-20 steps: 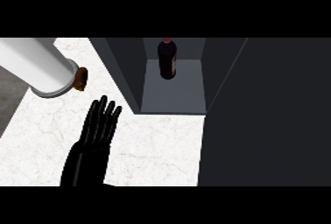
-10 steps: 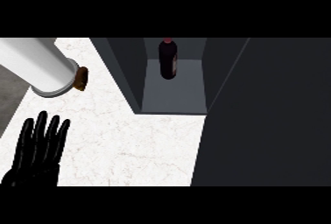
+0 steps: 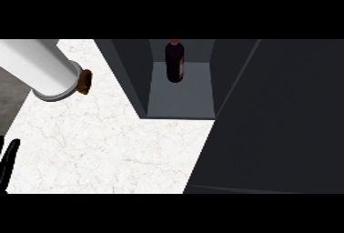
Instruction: Pick up the wine, place it into the cabinet and close the cabinet
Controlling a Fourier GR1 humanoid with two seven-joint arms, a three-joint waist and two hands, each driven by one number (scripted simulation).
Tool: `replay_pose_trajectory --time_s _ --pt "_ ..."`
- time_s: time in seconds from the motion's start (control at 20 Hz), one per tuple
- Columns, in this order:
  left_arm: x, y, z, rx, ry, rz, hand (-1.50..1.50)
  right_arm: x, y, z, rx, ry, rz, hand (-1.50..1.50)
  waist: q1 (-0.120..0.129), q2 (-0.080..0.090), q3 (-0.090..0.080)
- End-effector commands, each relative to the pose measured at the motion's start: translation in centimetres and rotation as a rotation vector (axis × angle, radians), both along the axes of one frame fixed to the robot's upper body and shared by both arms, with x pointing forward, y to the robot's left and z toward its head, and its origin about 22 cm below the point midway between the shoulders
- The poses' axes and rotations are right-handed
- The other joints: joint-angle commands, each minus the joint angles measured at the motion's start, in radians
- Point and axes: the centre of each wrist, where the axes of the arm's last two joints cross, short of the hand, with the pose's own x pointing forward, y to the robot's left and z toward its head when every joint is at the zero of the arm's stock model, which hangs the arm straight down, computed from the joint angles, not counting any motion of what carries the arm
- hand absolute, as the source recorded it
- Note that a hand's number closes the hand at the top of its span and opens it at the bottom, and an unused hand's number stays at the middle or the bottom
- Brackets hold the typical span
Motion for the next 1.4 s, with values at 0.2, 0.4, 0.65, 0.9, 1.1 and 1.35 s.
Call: replay_pose_trajectory --time_s 0.2,0.4,0.65,0.9,1.1,1.35 --pt "-1.5 5.1 1.2 0.026 -0.005 -0.007 -1.5 0.1 5.9 1.8 -0.018 -0.121 -0.025 1.5 0.012 0.001 -0.001" --pt "-1.5 5.3 2.2 0.033 -0.014 -0.025 -1.5 1.7 9.3 1.7 -0.07 -0.184 -0.048 1.5 0.008 0.003 0.0" --pt "-1.8 8.0 3.3 0.014 -0.028 -0.035 -1.5 4.7 11.4 3.0 -0.064 -0.17 -0.114 1.5 0.016 0.004 0.0" --pt "-1.5 8.5 3.1 0.012 -0.033 -0.036 -1.5 8.2 13.1 4.4 -0.067 -0.206 -0.164 1.5 0.005 0.006 0.001" --pt "-1.8 8.4 4.2 0.029 -0.013 -0.06 -1.5 13.6 13.2 3.8 -0.091 -0.197 -0.21 1.5 0.011 0.01 0.002" --pt "-1.1 9.3 3.4 0.034 0.006 -0.059 -1.5 17.6 13.6 3.2 -0.139 -0.211 -0.266 1.5 0.004 0.013 0.001"
